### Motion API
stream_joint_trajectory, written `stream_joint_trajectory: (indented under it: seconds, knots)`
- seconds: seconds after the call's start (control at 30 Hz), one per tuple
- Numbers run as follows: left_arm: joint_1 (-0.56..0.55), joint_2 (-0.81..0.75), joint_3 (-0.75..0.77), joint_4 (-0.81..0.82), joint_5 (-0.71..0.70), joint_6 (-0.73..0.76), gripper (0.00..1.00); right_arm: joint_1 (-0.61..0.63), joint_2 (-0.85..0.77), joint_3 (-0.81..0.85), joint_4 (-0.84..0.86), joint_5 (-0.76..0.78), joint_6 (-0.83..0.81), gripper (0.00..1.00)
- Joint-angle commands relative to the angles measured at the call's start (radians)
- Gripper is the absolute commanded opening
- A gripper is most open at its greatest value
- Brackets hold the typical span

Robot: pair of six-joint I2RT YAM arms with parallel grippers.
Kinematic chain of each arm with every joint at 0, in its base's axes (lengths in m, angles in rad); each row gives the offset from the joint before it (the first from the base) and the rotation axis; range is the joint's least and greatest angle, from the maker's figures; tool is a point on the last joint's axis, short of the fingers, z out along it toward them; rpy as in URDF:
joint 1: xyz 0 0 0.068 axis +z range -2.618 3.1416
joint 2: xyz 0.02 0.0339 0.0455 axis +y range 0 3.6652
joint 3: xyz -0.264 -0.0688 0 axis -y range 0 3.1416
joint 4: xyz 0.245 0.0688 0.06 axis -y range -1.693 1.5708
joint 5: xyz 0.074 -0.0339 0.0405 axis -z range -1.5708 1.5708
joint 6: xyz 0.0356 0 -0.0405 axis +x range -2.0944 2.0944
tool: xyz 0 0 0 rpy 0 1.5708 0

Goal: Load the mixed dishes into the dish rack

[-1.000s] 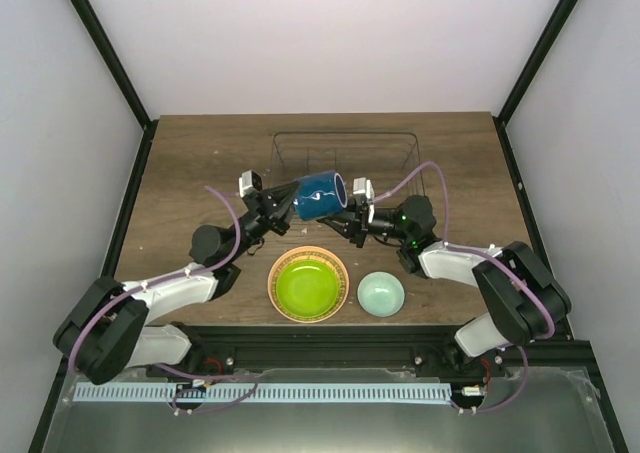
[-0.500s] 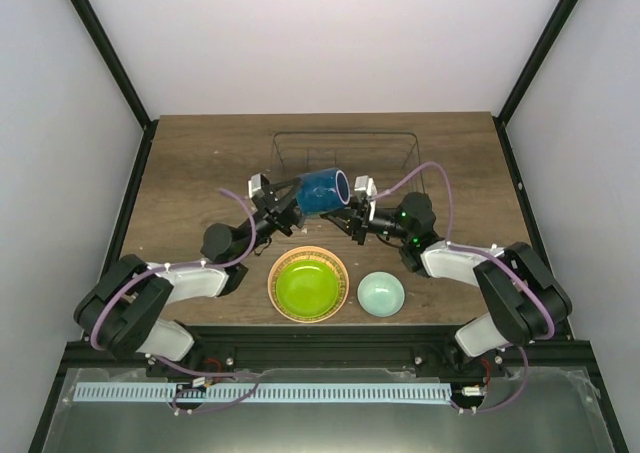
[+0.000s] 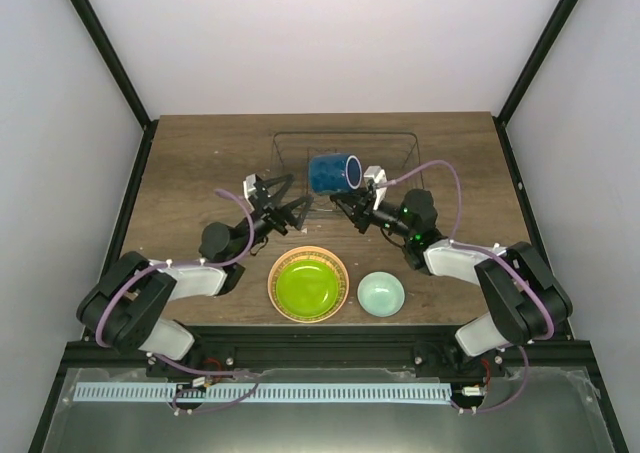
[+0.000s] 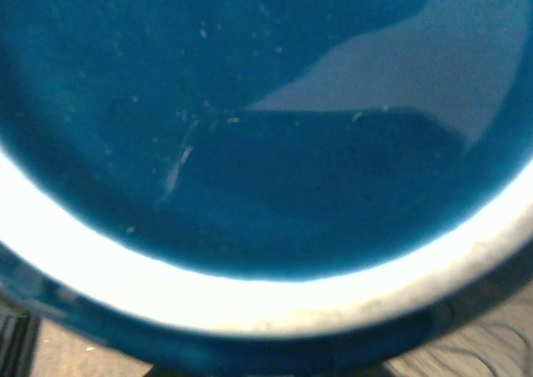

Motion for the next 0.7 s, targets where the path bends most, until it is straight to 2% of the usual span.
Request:
stream_joint_trajectory:
  seconds: [0.0, 0.07, 0.27, 0.43, 0.57, 0.67]
  knots:
    - [0.04, -0.05, -0.026, -0.024, 0.068, 0.095, 1.0, -0.013, -0.045, 0.078, -0.124, 0.19, -0.04, 0.01]
    - [0.061, -0.098, -0.032, -0.126, 0.073, 0.17, 1.0, -0.013, -0.057, 0.104, -0.19, 0.244, -0.062, 0.01]
    - [0.103, -0.303, -0.003, -0.602, 0.013, 0.456, 1.0, -0.015, -0.063, 0.214, -0.405, 0.409, -0.094, 0.01]
    - [0.124, -0.446, 0.081, -0.943, -0.056, 0.658, 1.0, -0.016, 0.019, 0.42, -0.676, 0.57, -0.092, 0.02]
    - [0.129, -0.506, 0.108, -1.07, -0.1, 0.736, 1.0, -0.016, 0.109, 0.601, -0.904, 0.698, -0.062, 0.02]
    - [0.135, -0.514, 0.103, -1.079, -0.095, 0.737, 1.0, -0.016, 0.178, 0.72, -1.047, 0.772, -0.048, 0.02]
